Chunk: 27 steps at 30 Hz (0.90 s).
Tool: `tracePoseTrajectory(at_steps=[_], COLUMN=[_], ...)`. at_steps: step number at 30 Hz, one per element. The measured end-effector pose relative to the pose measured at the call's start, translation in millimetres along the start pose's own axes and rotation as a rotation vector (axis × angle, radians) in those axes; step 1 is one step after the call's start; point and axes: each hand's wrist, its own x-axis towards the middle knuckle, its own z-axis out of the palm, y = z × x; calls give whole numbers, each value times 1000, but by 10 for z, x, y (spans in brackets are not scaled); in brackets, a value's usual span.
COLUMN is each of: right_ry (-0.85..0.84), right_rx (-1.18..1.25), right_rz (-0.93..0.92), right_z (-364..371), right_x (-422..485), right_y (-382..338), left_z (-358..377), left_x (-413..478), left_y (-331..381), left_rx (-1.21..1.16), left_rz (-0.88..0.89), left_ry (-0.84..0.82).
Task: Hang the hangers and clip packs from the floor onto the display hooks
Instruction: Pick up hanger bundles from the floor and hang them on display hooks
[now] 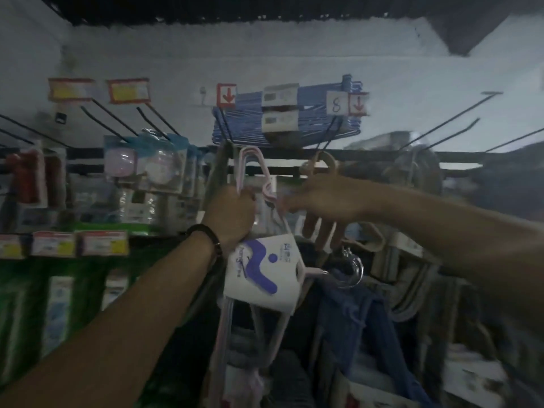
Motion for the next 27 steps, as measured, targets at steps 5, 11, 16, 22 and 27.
tracePoseTrajectory(at_steps=[5,11,16,22,27], right_ry=[281,502,492,490,473], right_rx=[-326,-434,-427,-482,-414], right_rz=[-29,132,244,223,298], right_z=[24,141,167,87,-53], right_x=[-682,-1587,-2264,-3091,-3588], right_y=[420,1329,2329,3647,4781], left_z=[829,1954,2915,3942,4737], left_x=[-384,-1218,-1927,-2928,-3554], left_y=[246,658,898,1149,1084], left_rx=[-135,-249,-263,-295,-165], left_rz=[28,8,30,-7,142], left_ry=[-41,-184,-272,-321,-410])
